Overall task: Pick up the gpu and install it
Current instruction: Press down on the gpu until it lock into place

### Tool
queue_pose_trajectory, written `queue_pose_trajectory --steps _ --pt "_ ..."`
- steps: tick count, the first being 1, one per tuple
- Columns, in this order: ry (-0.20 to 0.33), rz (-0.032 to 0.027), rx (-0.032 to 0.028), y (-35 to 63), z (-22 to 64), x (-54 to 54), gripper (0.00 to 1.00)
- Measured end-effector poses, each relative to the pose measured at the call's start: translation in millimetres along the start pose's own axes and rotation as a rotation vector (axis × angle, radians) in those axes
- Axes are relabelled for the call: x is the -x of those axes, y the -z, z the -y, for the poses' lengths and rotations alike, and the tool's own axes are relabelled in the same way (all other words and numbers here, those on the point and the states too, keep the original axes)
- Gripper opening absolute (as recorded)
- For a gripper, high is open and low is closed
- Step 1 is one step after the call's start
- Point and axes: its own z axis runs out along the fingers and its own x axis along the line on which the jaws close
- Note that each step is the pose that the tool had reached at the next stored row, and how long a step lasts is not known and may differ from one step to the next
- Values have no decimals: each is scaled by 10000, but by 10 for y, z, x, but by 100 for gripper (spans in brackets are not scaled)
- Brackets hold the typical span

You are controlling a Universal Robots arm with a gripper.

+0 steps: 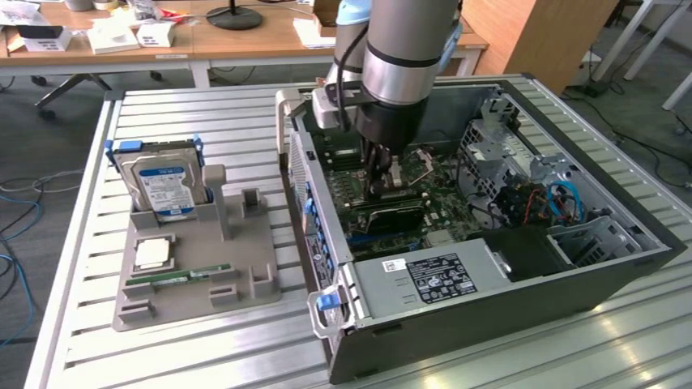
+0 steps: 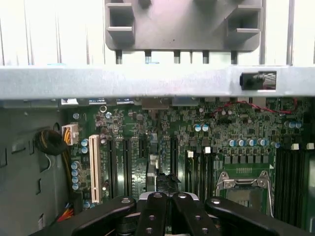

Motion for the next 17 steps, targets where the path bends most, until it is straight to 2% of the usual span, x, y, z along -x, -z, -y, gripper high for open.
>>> queue_pose_trajectory --steps 17 --pt "1 2 -66 7 -322 -13 11"
